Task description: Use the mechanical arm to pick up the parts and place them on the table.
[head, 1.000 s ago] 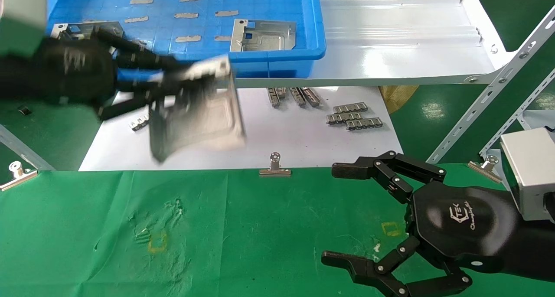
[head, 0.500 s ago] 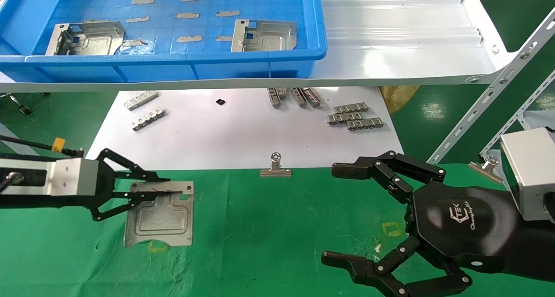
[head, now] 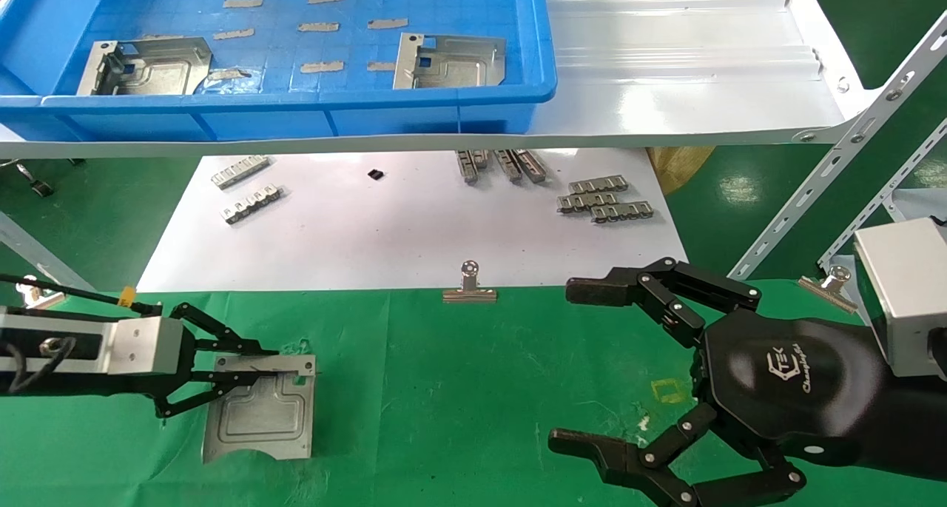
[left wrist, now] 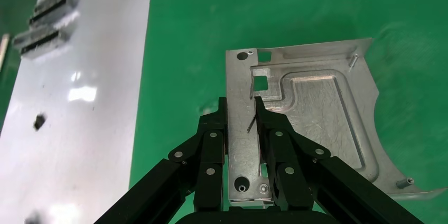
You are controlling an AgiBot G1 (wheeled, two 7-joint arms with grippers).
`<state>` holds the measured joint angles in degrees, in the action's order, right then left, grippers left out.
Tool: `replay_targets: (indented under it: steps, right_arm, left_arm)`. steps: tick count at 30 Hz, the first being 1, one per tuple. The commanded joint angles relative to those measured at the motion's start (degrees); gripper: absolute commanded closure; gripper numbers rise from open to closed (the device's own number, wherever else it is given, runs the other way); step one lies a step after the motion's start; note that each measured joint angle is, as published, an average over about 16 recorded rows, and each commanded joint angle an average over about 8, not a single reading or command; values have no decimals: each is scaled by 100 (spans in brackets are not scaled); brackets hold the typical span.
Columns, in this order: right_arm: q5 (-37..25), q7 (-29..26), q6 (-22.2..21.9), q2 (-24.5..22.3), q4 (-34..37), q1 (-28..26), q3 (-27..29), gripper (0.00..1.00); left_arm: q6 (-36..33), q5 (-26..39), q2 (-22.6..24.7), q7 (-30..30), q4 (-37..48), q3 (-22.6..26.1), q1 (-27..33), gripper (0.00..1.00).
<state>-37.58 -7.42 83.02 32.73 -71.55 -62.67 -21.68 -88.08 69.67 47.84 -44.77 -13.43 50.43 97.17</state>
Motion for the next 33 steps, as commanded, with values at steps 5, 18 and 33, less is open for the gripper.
replay_targets:
  steps: [5, 18, 33]
  right_arm:
    - [0, 0, 0, 0, 0, 0, 0, 0]
    - [0, 0, 0, 0, 0, 0, 0, 0]
    - [1, 1, -2, -1, 2, 1, 0, 0]
  left_arm:
    - [128, 76, 164, -220, 268, 49, 31, 0]
    - [-269, -134, 242, 219, 686, -31, 275, 0]
    - [-348, -456, 219, 803, 729, -163, 205, 0]
